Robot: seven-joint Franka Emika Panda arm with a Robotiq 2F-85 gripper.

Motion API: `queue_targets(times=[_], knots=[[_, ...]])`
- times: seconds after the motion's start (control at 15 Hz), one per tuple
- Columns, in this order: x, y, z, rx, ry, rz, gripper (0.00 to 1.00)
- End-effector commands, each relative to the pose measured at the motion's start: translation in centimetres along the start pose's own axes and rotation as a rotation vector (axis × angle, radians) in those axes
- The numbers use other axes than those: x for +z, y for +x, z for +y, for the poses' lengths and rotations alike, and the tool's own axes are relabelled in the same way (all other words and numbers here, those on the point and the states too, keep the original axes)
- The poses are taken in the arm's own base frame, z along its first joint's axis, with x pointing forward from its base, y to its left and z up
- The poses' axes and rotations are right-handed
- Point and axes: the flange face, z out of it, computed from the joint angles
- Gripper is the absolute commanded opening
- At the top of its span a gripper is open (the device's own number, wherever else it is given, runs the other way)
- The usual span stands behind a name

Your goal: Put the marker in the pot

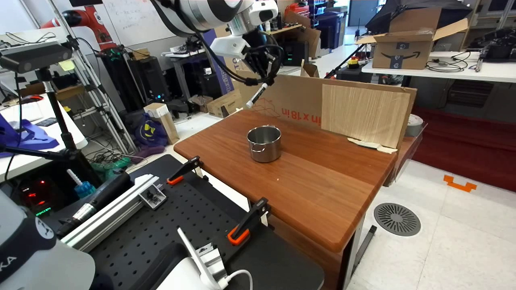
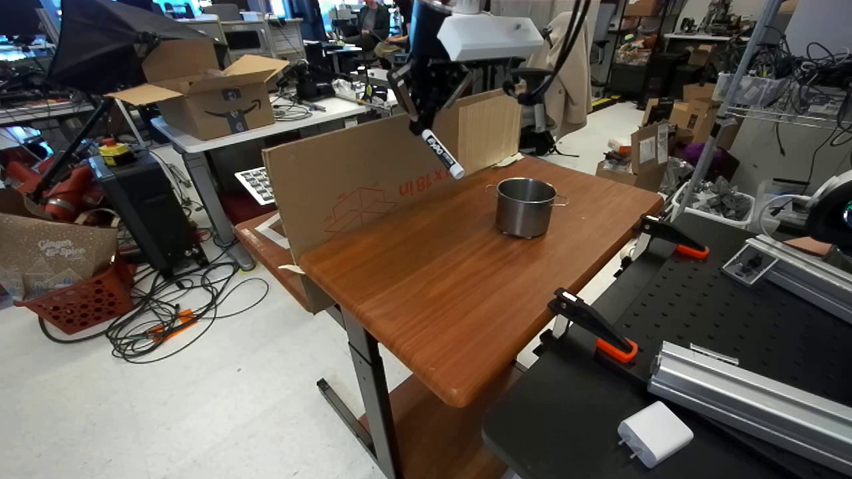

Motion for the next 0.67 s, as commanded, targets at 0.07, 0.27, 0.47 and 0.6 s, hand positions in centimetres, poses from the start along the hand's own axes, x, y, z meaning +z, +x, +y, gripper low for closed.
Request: queue_targets(times=[0.07,0.27,0.47,0.6], knots=[[-1.0,-3.2,3.4,-0.01,-0.006,0.105,0.05],[-0.6,-4.9,5.8,-0.01,-0.015,0.131,0.05],[-0.4,-5.7,7.3,-0.005,-0.02,0.148,0.05],[-0.2,-6.1,7.7,-0.004,-0.022,0.147,0.05]])
